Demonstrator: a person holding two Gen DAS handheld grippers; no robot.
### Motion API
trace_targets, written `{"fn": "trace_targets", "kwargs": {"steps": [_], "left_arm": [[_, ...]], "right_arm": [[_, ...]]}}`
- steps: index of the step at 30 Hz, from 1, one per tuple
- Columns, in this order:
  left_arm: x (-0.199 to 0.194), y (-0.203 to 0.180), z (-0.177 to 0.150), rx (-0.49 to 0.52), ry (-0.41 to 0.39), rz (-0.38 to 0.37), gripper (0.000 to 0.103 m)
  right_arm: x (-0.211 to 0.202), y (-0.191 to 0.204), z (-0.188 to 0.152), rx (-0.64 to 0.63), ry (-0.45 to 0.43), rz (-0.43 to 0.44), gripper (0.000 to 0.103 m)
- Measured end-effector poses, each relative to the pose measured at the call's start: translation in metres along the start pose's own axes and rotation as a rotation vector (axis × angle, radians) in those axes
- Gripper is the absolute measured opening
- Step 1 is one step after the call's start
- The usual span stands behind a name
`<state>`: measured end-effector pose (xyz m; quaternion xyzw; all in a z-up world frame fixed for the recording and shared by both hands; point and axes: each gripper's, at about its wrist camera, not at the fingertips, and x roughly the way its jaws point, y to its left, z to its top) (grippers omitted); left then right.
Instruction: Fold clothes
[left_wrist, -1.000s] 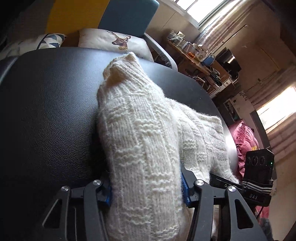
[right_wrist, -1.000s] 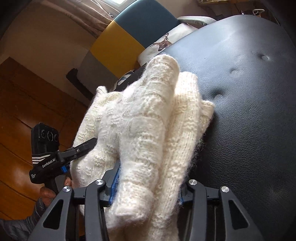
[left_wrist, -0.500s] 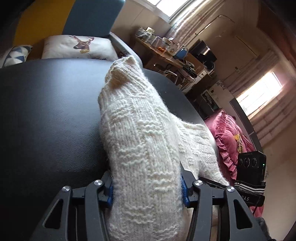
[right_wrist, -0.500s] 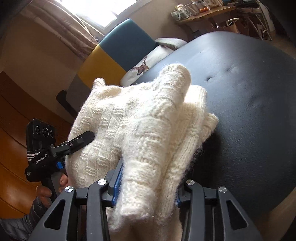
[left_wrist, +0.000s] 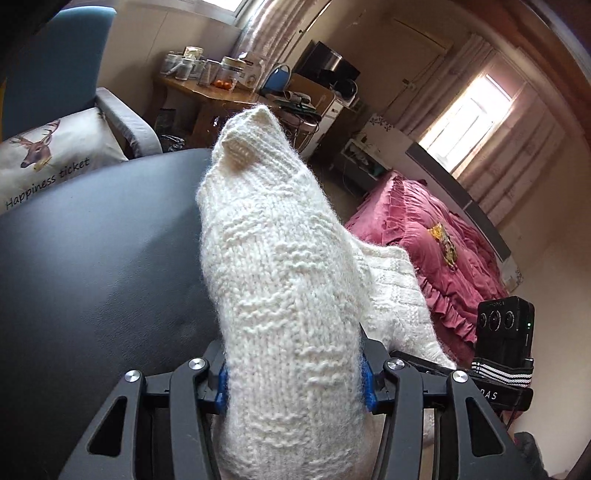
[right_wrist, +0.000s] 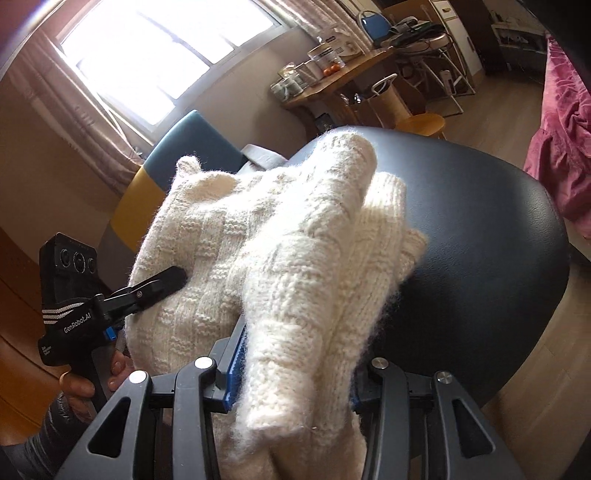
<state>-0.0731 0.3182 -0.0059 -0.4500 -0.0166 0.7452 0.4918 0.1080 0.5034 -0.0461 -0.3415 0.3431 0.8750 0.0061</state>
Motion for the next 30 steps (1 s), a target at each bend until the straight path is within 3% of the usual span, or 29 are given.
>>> {"fn": "trace_targets", "kwargs": {"steps": [7, 11, 14, 18, 23, 27, 30], "left_arm": [[0.061, -0.004, 0.018, 0.009, 0.086, 0.084, 0.053], [0.080, 0.006, 0.014, -0.034, 0.108, 0.126, 0.062], [0.078, 0.009, 0.008, -0.037, 0.097, 0.130, 0.068], [0.063, 0.013, 0.004, -0.060, 0.074, 0.127, 0.068], [0.038, 0.008, -0.002, -0.033, 0.010, 0.182, 0.067], [0.010, 0.002, -0.010, -0.013, -0.054, 0.192, 0.067], [0.000, -0.002, -0.018, 0.003, -0.062, 0.180, 0.067]], "right_arm": [[0.009, -0.045, 0.022, 0.022, -0.010, -0.090, 0.043], [0.009, -0.055, 0.024, 0.024, -0.020, -0.105, 0.047], [0.008, -0.055, 0.021, 0.019, -0.031, -0.097, 0.047], [-0.008, -0.045, 0.021, -0.020, -0.048, -0.130, 0.047], [-0.044, -0.018, 0.021, -0.148, -0.127, -0.208, 0.047], [-0.066, 0.018, 0.017, -0.293, -0.173, -0.175, 0.047], [-0.061, 0.037, 0.011, -0.389, -0.128, -0.140, 0.047]]}}
